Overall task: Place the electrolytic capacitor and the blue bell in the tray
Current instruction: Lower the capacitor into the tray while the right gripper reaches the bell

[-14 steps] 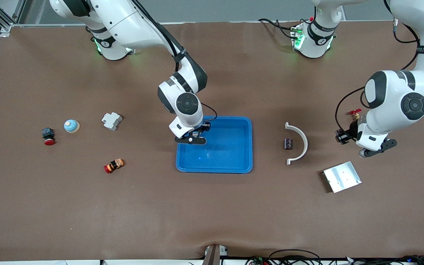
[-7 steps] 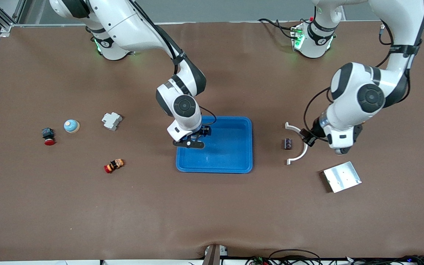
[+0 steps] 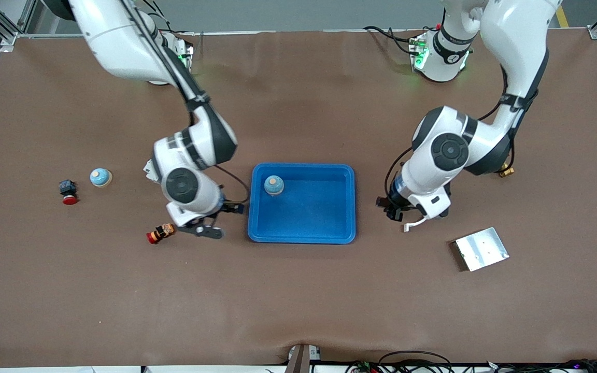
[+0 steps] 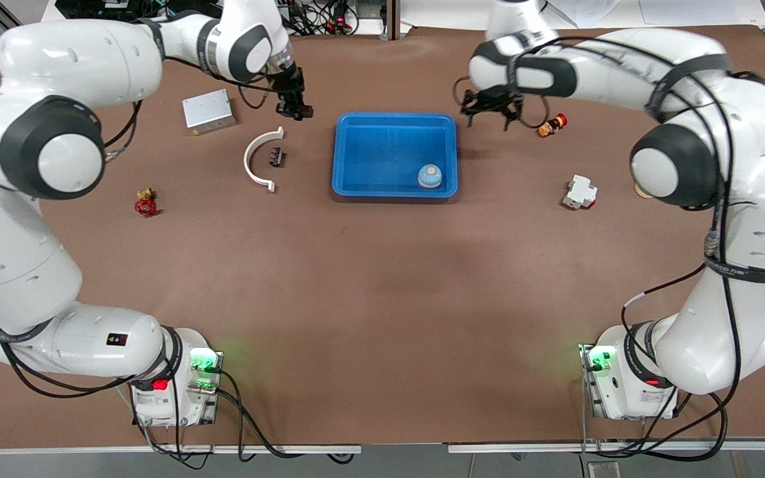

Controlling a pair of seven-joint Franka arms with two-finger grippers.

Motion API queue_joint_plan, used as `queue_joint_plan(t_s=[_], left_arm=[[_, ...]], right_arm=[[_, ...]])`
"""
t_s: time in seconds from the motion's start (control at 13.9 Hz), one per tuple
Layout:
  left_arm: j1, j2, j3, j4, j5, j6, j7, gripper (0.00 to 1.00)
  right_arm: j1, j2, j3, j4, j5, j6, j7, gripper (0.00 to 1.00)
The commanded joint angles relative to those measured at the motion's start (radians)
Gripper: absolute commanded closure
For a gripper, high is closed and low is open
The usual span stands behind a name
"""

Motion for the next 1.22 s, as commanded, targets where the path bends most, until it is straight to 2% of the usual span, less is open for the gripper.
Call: queue_joint_plan(t_s=[0.0, 0.22, 0.43, 0.57, 0.79, 1.01, 1.15], left_arm=[[-0.060, 0.101, 0.011, 0.120, 0.031, -0.010, -0.128, 1.00], [-0.117, 0.175, 0.013, 0.198, 0.092, -0.014, -0.258, 1.00], [-0.169, 0.212, 0.018, 0.221, 0.118, -0.016, -0.326, 1.00], [-0.231, 0.230, 0.057, 0.235, 0.118, -0.016, -0.349, 1.00], [-0.323, 0.286, 0.123, 0.284, 0.117, -0.016, -0.390, 1.00], [-0.351, 0.315, 0.142, 0.294, 0.117, -0.008, -0.404, 1.00], [-0.355, 0.329, 0.142, 0.304, 0.118, -0.002, -0.406, 1.00]], right_arm=[[-0.131, -0.122, 0.017, -0.151, -0.008, 0.000, -0.156, 0.00], [-0.271, -0.169, 0.017, -0.230, -0.057, 0.006, -0.335, 0.00], [-0.352, -0.246, 0.015, -0.326, -0.067, 0.006, -0.501, 0.00], [-0.415, -0.297, 0.014, -0.374, -0.138, 0.003, -0.628, 0.00], [-0.510, -0.309, 0.014, -0.415, -0.140, 0.009, -0.782, 0.00], [-0.535, -0.306, 0.014, -0.441, -0.146, 0.032, -0.833, 0.00], [-0.539, -0.306, 0.014, -0.498, -0.184, 0.116, -0.834, 0.00]])
